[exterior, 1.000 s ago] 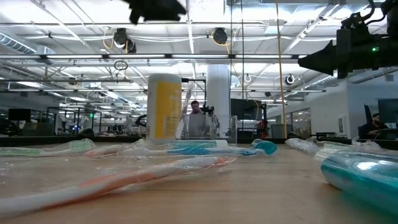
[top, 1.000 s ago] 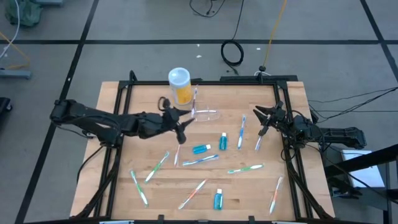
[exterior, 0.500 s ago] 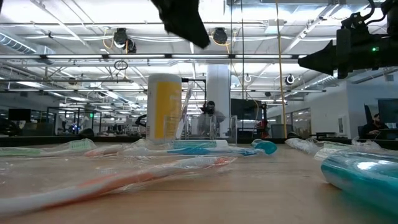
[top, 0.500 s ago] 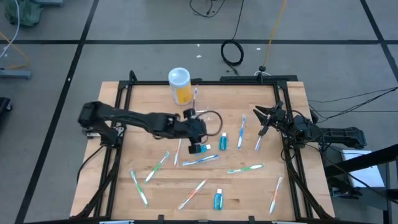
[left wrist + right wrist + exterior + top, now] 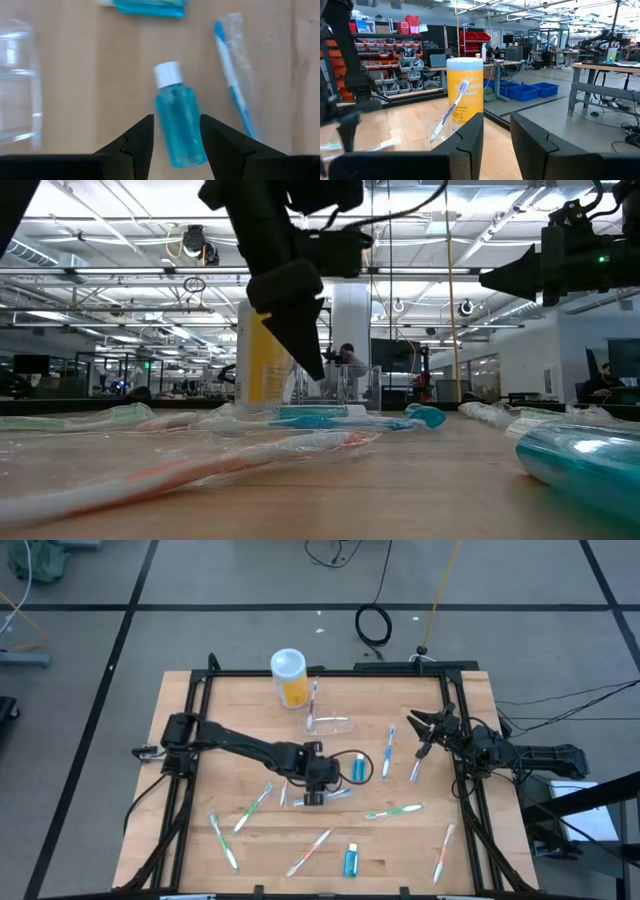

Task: Pick & Place toothbrushing station
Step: Put the middle mouthwash into the transparent organizer

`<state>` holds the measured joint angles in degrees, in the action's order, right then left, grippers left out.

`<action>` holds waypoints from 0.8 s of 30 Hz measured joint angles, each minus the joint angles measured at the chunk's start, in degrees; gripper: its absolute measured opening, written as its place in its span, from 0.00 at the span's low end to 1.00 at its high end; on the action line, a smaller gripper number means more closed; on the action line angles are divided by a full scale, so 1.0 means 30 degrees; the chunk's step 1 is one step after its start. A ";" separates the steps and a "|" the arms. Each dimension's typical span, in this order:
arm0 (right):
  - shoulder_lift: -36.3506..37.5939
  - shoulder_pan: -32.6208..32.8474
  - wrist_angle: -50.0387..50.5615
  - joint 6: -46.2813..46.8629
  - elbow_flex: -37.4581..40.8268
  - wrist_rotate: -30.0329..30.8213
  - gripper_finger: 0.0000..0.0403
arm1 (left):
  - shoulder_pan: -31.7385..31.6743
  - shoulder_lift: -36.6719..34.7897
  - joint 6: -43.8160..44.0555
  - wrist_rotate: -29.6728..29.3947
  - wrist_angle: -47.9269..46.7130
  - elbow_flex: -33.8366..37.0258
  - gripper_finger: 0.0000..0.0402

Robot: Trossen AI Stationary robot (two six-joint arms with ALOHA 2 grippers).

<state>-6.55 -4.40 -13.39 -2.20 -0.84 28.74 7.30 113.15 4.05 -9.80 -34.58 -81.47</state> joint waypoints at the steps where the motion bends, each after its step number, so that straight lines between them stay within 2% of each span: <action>1: 0.0000 0.0000 -0.0001 0.0000 0.0001 0.0002 0.23 | -0.0033 0.0208 0.0039 0.0404 0.0165 -0.0001 0.42; 7: 0.0000 0.0000 0.0000 0.0005 0.0000 0.0003 0.23 | -0.0444 0.0623 0.0154 0.1786 0.0343 -0.0001 0.52; 15: 0.0000 0.0002 -0.0007 0.0002 0.0000 -0.0004 0.23 | -0.0811 0.1245 0.0386 0.1785 0.0152 -0.0019 0.71; 19: -0.0051 0.0000 0.0018 0.0007 0.0004 -0.0004 0.23 | -0.0833 0.1957 0.0782 0.1826 0.0087 -0.0023 0.74; 24: -0.0189 0.0003 -0.0041 0.0007 0.0004 0.0004 0.23 | -0.0833 0.2088 0.0908 0.1894 0.0128 -0.0052 0.72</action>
<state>-7.11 -4.40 -13.51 -2.17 -0.83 28.76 4.80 119.42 6.77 -4.12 -34.20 -81.62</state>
